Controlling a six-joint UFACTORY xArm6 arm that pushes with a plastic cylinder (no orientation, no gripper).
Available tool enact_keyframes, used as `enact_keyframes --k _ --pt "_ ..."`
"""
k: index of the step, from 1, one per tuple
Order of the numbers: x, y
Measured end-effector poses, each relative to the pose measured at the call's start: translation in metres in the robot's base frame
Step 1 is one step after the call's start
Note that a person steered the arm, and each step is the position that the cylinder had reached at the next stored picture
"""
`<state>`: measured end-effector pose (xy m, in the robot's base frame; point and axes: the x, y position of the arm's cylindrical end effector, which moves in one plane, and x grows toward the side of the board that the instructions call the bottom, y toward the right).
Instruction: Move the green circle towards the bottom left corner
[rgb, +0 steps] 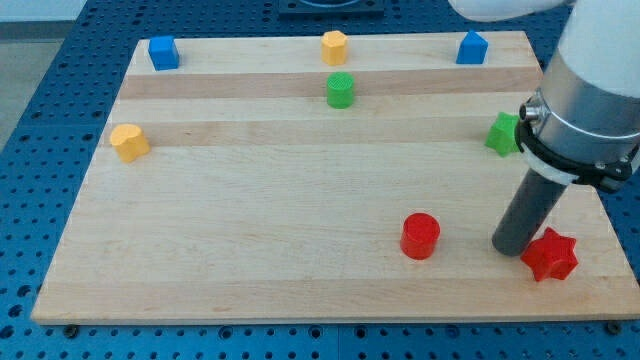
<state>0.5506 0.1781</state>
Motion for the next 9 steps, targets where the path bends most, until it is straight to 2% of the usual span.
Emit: enact_keyframes --k 3,5,6,9 --pt "-0.073 -0.069" --pt "-0.081 -0.098" --pt "-0.101 -0.098" --pt "-0.220 -0.094"
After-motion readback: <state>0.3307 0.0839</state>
